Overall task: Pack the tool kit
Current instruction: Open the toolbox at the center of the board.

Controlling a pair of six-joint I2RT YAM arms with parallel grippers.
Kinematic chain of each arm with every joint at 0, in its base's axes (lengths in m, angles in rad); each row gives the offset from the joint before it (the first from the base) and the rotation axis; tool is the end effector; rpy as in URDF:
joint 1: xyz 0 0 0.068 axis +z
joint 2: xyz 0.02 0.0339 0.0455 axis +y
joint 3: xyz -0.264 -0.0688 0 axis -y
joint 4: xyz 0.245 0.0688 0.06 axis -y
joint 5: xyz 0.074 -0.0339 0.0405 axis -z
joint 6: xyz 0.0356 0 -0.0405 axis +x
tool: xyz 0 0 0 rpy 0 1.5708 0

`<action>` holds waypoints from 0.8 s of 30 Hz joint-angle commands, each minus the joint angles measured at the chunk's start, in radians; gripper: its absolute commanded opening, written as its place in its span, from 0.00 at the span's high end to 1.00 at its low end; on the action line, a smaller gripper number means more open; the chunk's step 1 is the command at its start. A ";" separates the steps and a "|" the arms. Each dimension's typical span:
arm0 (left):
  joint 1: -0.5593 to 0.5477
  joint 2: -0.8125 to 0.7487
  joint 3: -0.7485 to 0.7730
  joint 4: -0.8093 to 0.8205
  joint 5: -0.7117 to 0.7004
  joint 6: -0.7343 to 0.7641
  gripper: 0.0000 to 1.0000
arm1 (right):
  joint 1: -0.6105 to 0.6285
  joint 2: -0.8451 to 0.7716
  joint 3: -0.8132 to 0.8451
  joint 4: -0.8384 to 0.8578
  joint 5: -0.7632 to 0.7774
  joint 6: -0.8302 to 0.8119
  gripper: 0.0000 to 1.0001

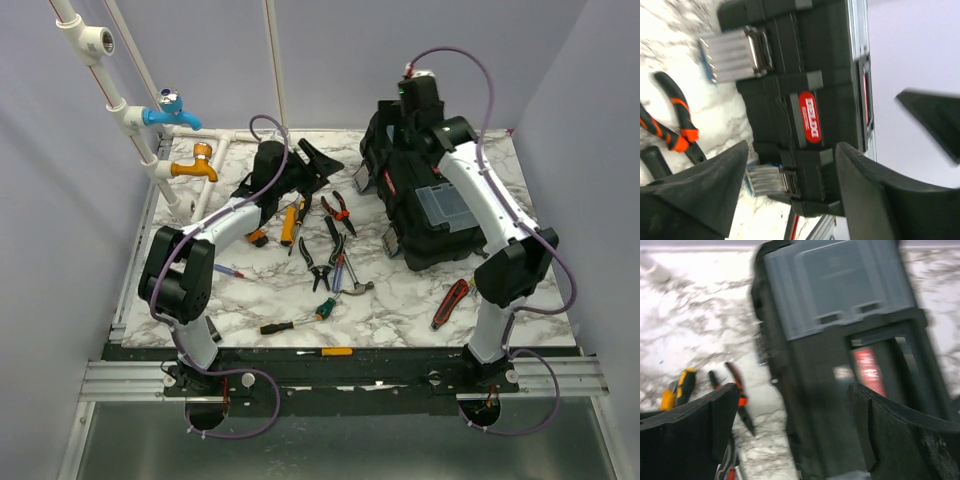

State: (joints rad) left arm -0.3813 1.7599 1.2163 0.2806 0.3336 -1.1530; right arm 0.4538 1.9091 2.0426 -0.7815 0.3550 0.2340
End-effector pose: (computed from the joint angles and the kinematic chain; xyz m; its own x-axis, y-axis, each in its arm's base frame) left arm 0.3802 -0.1650 0.2694 -0.6875 -0.6548 -0.3140 0.0412 0.3965 -0.9171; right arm 0.3902 0.1765 0.3898 -0.5653 -0.0338 -0.8242 -0.0318 0.9993 -0.0192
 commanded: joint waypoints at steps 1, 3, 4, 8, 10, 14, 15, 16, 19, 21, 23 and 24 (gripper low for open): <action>-0.055 -0.028 -0.024 -0.022 0.009 0.050 0.21 | -0.157 -0.084 -0.045 -0.040 -0.029 -0.024 0.03; -0.065 -0.069 -0.059 -0.012 0.003 0.061 0.13 | -0.204 -0.081 -0.050 -0.055 -0.025 -0.028 0.04; -0.070 -0.090 -0.080 -0.012 -0.003 0.072 0.12 | -0.219 -0.076 -0.053 -0.061 -0.015 -0.034 0.05; -0.092 -0.182 -0.149 -0.041 -0.027 0.130 0.11 | -0.299 -0.033 -0.061 -0.095 0.005 -0.051 0.08; -0.100 -0.217 -0.184 -0.054 -0.036 0.152 0.11 | -0.336 -0.010 -0.070 -0.101 0.001 -0.059 0.08; -0.109 -0.255 -0.251 -0.048 -0.017 0.170 0.12 | -0.410 0.033 -0.100 -0.089 -0.161 -0.060 0.08; -0.110 -0.259 -0.265 -0.049 -0.010 0.171 0.12 | -0.420 0.037 -0.112 -0.079 -0.213 -0.060 0.08; -0.110 -0.264 -0.277 -0.050 -0.004 0.175 0.12 | -0.428 0.038 -0.126 -0.074 -0.263 -0.059 0.08; -0.108 -0.285 -0.306 -0.073 -0.002 0.200 0.12 | -0.434 0.018 -0.182 -0.026 -0.326 -0.052 0.07; -0.110 -0.306 -0.333 -0.077 -0.003 0.215 0.12 | -0.440 0.008 -0.210 -0.012 -0.335 -0.049 0.08; -0.111 -0.330 -0.367 -0.066 -0.003 0.217 0.12 | -0.447 0.010 -0.230 -0.019 -0.332 -0.044 0.11; -0.111 -0.342 -0.383 -0.061 -0.003 0.217 0.12 | -0.446 0.010 -0.241 -0.022 -0.329 -0.042 0.14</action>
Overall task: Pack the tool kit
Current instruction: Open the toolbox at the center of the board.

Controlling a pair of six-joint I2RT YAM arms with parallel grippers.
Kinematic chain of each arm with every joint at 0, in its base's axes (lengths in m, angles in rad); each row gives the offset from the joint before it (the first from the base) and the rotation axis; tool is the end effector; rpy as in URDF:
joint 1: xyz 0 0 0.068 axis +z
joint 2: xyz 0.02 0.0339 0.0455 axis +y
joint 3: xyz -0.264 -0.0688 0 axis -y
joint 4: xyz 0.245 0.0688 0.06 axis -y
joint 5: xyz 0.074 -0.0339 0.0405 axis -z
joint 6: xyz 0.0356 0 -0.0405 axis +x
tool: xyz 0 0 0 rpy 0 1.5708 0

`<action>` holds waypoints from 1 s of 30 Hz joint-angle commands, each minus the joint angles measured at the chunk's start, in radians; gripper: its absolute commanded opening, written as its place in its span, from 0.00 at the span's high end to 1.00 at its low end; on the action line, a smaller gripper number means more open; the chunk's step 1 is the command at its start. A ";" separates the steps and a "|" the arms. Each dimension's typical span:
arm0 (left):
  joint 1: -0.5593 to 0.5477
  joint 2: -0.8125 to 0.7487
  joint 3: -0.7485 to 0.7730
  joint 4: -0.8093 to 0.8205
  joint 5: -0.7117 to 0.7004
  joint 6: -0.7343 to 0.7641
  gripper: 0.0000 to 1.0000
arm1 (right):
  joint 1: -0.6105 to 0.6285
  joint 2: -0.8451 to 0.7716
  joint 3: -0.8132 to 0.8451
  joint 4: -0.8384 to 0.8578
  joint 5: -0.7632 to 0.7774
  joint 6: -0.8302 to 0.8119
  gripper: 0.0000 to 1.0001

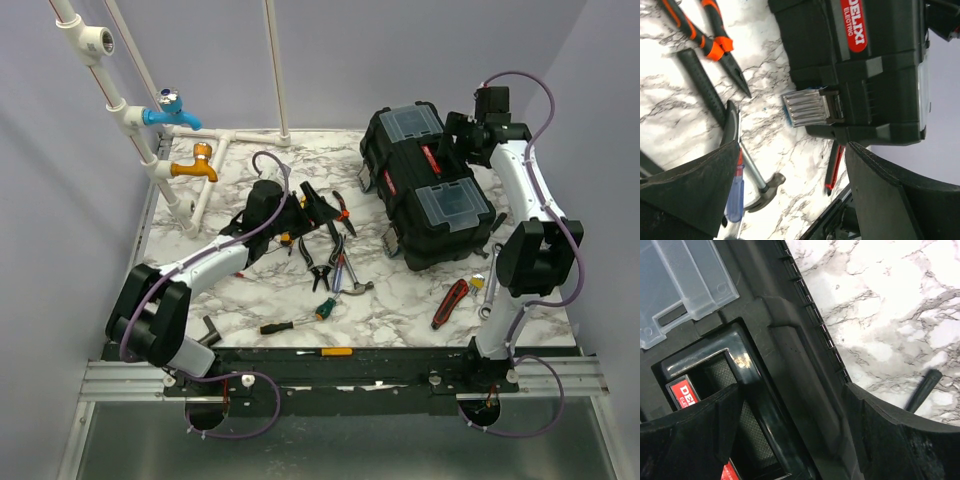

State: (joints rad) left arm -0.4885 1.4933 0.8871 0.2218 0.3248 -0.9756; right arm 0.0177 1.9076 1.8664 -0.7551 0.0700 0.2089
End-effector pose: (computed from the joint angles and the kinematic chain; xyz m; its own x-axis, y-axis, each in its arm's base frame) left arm 0.2905 -0.1672 0.2460 -0.7703 -0.4793 -0.4207 0.1216 0.5371 -0.8347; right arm 0.4311 0.0051 0.3342 -0.6926 0.1946 -0.6945 0.1788 0.9792 0.0961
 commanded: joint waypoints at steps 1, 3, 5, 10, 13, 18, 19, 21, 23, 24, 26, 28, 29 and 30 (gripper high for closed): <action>-0.004 -0.091 -0.067 -0.004 0.001 0.040 0.12 | -0.011 0.010 -0.081 -0.051 -0.039 -0.012 0.18; -0.004 -0.128 -0.103 0.003 -0.015 0.040 0.13 | -0.011 0.000 -0.123 -0.037 -0.051 0.002 0.27; -0.004 -0.172 -0.148 0.018 -0.039 0.044 0.13 | -0.012 -0.015 -0.171 0.002 -0.122 0.014 0.35; 0.006 -0.256 -0.206 0.015 -0.083 0.067 0.12 | -0.011 -0.007 -0.217 0.077 -0.224 0.087 0.50; 0.025 -0.256 -0.200 -0.002 -0.070 0.077 0.12 | -0.011 -0.019 -0.241 0.153 -0.264 0.159 0.68; 0.053 -0.246 -0.193 0.008 -0.040 0.076 0.13 | -0.010 -0.071 -0.310 0.299 -0.380 0.260 0.86; 0.057 -0.241 -0.185 0.006 -0.036 0.079 0.12 | -0.011 -0.079 -0.325 0.323 -0.401 0.275 0.88; 0.062 -0.234 -0.169 0.000 -0.028 0.084 0.12 | -0.011 -0.098 -0.348 0.362 -0.443 0.306 0.91; 0.065 -0.227 -0.153 -0.004 -0.024 0.088 0.12 | -0.010 -0.120 -0.372 0.398 -0.470 0.334 0.93; 0.065 -0.223 -0.143 -0.004 -0.021 0.089 0.13 | -0.011 -0.129 -0.386 0.421 -0.480 0.354 0.93; 0.067 -0.209 -0.123 -0.006 -0.015 0.093 0.12 | -0.011 -0.147 -0.397 0.439 -0.483 0.370 0.94; 0.067 -0.187 -0.095 -0.008 0.008 0.096 0.12 | -0.011 -0.153 -0.395 0.438 -0.479 0.375 0.94; 0.066 -0.171 -0.079 -0.013 0.017 0.098 0.13 | -0.012 -0.155 -0.395 0.439 -0.486 0.380 0.94; 0.067 -0.154 -0.062 -0.017 0.025 0.098 0.13 | -0.038 -0.159 -0.398 0.444 -0.498 0.387 0.95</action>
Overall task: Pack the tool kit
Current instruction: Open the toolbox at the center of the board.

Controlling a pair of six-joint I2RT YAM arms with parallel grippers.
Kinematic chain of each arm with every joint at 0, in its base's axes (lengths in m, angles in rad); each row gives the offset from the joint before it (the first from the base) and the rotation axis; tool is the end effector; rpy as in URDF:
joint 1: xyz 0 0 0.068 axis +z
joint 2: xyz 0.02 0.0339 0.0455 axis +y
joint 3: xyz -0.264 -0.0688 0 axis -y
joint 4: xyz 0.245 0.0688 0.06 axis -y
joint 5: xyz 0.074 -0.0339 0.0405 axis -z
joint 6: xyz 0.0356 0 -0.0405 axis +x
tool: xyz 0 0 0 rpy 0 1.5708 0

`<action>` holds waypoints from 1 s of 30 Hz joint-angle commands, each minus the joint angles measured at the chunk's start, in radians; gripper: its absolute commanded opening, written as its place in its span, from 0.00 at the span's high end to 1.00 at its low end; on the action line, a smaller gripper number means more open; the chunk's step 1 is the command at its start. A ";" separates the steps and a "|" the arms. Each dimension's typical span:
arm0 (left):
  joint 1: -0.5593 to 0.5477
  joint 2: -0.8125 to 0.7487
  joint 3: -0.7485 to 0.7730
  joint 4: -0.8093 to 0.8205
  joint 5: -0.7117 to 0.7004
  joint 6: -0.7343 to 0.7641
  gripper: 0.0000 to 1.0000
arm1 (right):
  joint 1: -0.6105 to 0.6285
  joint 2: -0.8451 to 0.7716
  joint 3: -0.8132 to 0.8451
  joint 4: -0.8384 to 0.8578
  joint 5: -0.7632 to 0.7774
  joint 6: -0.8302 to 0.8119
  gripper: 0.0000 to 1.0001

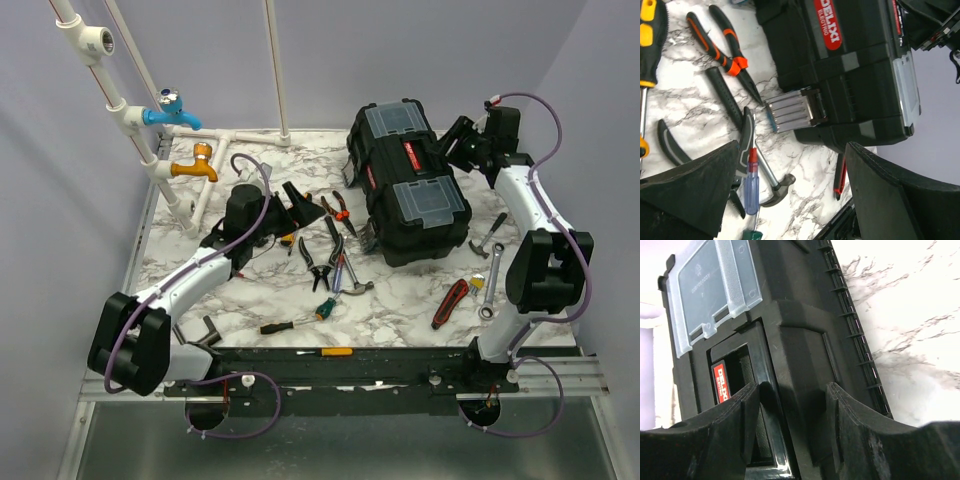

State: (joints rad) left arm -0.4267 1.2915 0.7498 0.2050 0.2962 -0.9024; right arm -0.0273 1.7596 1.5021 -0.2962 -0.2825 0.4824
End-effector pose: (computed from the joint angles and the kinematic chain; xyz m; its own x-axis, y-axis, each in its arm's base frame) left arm 0.2598 -0.1295 0.2567 -0.6939 -0.5091 -0.5092 0.1647 0.5762 -0.8005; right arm 0.4139 -0.0014 0.3115 -0.5635 0.4611 -0.6855 0.0571 0.8495 0.5244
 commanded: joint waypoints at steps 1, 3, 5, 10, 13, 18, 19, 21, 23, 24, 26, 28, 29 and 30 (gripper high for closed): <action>0.004 0.061 0.088 -0.002 0.063 0.024 0.13 | 0.000 -0.013 -0.042 -0.003 -0.164 0.122 0.95; 0.005 0.083 0.113 -0.003 0.072 0.022 0.13 | -0.018 -0.017 -0.062 0.021 -0.198 0.140 0.96; 0.005 0.103 0.135 -0.004 0.076 0.020 0.13 | -0.036 -0.021 -0.083 0.049 -0.234 0.156 0.96; 0.005 0.169 0.210 -0.008 0.085 0.008 0.13 | -0.082 -0.015 -0.147 0.139 -0.342 0.209 0.98; 0.005 0.232 0.289 -0.025 0.097 -0.003 0.13 | -0.092 -0.005 -0.169 0.189 -0.406 0.236 0.99; 0.005 0.362 0.425 -0.048 0.140 -0.051 0.13 | -0.093 0.002 -0.150 0.178 -0.429 0.212 0.94; 0.005 0.378 0.438 -0.046 0.146 -0.058 0.14 | -0.093 -0.002 -0.132 0.146 -0.415 0.184 0.81; 0.003 0.387 0.447 -0.044 0.142 -0.062 0.14 | -0.090 -0.007 -0.075 0.034 -0.349 0.101 0.44; 0.004 0.381 0.446 -0.051 0.133 -0.050 0.14 | -0.077 -0.008 -0.003 -0.089 -0.237 0.000 0.34; 0.005 0.376 0.449 -0.068 0.125 -0.038 0.14 | -0.066 -0.008 0.019 -0.133 -0.176 -0.039 0.32; 0.010 0.367 0.452 -0.097 0.112 -0.012 0.14 | -0.049 0.001 0.063 -0.212 -0.112 -0.110 0.29; 0.021 0.354 0.442 -0.106 0.110 0.000 0.14 | -0.023 0.012 0.101 -0.278 -0.036 -0.163 0.29; 0.029 0.346 0.431 -0.106 0.111 0.003 0.14 | 0.000 0.022 0.122 -0.308 0.028 -0.186 0.29; 0.036 0.336 0.423 -0.107 0.110 0.005 0.14 | 0.022 0.030 0.149 -0.349 0.083 -0.213 0.28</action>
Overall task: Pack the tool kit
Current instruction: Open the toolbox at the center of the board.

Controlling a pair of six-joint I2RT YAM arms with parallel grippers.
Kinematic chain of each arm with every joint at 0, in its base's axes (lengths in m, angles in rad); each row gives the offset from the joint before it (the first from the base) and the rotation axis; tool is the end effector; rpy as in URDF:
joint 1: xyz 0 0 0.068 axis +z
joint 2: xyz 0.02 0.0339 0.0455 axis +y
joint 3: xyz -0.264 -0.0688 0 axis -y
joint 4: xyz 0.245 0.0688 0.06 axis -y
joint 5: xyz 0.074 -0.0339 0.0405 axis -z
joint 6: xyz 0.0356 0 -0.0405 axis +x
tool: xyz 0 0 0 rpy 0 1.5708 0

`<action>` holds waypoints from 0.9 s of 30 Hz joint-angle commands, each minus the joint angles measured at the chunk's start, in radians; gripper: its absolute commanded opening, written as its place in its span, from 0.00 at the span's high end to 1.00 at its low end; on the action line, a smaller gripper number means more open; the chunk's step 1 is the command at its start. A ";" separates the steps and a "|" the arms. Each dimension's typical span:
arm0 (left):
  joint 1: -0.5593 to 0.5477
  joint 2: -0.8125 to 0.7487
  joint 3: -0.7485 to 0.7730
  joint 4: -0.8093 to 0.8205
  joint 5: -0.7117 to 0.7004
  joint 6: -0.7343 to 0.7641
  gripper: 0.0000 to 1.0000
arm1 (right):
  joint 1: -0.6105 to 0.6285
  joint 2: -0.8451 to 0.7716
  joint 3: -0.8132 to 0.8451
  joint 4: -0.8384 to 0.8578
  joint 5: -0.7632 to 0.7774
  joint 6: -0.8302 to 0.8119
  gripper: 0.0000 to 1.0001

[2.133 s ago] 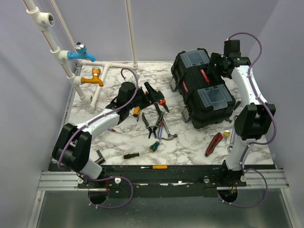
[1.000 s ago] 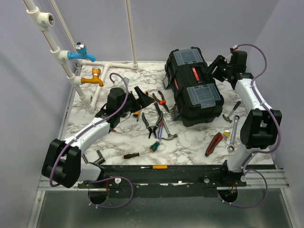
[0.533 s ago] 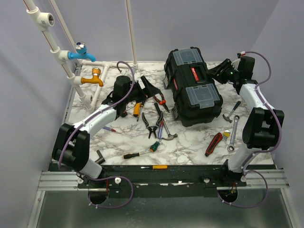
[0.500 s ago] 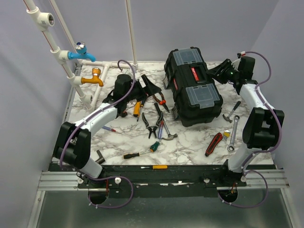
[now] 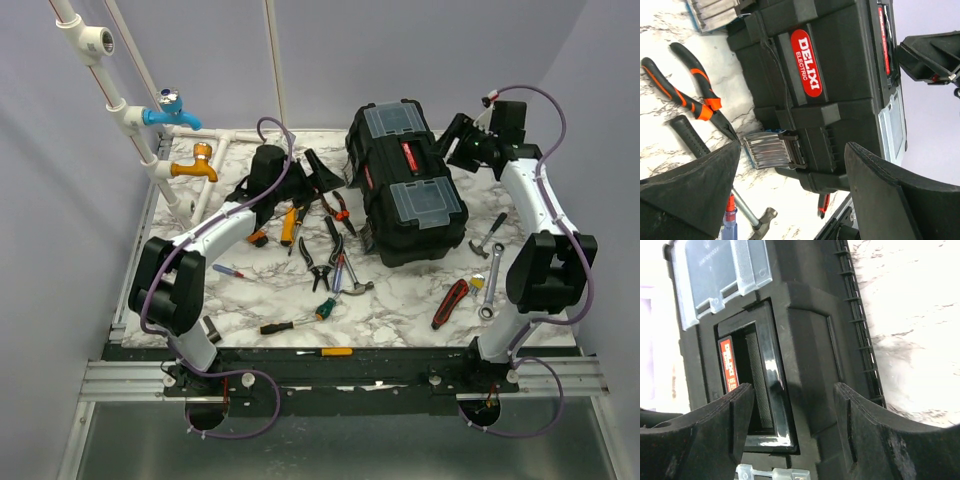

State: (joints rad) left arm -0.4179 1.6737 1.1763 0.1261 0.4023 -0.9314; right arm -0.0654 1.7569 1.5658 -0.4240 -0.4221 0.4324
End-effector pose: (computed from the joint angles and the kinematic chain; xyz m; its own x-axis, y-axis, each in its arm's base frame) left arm 0.3513 -0.1712 0.2732 -0.7651 -0.4682 -0.4421 0.1557 0.5316 -0.8325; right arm 0.4078 -0.0121 0.3239 -0.6377 0.4249 -0.6425 -0.0077 0.8306 0.5569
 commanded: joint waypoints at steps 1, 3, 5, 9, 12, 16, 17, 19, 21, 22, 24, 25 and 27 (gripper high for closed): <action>0.035 -0.055 -0.015 -0.029 0.005 0.038 0.14 | 0.085 0.047 0.110 -0.255 0.284 -0.182 0.28; 0.045 -0.080 -0.036 -0.032 -0.006 0.045 0.14 | 0.130 0.080 0.166 -0.325 0.381 -0.218 0.28; 0.050 -0.109 -0.062 -0.029 -0.017 0.052 0.14 | 0.157 0.110 0.209 -0.379 0.475 -0.237 0.28; 0.050 -0.146 -0.110 -0.016 -0.029 0.055 0.14 | 0.163 0.133 0.202 -0.387 0.564 -0.245 0.29; 0.051 -0.151 -0.124 -0.018 -0.033 0.061 0.14 | 0.164 0.154 0.197 -0.390 0.602 -0.248 0.32; 0.050 -0.151 -0.129 -0.016 -0.032 0.062 0.14 | 0.189 0.183 0.225 -0.431 0.764 -0.248 0.39; 0.050 -0.153 -0.129 -0.018 -0.038 0.061 0.14 | 0.205 0.178 0.228 -0.431 0.826 -0.248 0.41; 0.050 -0.156 -0.126 -0.018 -0.043 0.063 0.14 | 0.248 0.157 0.224 -0.404 0.950 -0.255 0.41; 0.050 -0.161 -0.122 -0.023 -0.047 0.066 0.14 | 0.291 0.128 0.210 -0.356 1.057 -0.266 0.40; 0.050 -0.165 -0.122 -0.025 -0.047 0.067 0.14 | 0.314 0.111 0.199 -0.323 1.110 -0.279 0.39; 0.050 -0.173 -0.122 -0.024 -0.050 0.072 0.14 | 0.360 0.084 0.167 -0.249 1.207 -0.331 0.38; 0.050 -0.178 -0.125 -0.024 -0.052 0.074 0.14 | 0.379 0.076 0.154 -0.221 1.252 -0.354 0.37; 0.050 -0.187 -0.130 -0.026 -0.055 0.079 0.14 | 0.409 0.073 0.142 -0.163 1.334 -0.418 0.35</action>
State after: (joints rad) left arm -0.3679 1.5360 1.0519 0.1020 0.3744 -0.8783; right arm 0.3096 1.8503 1.7573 -0.6491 0.5724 0.1539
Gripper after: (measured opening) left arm 0.862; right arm 0.633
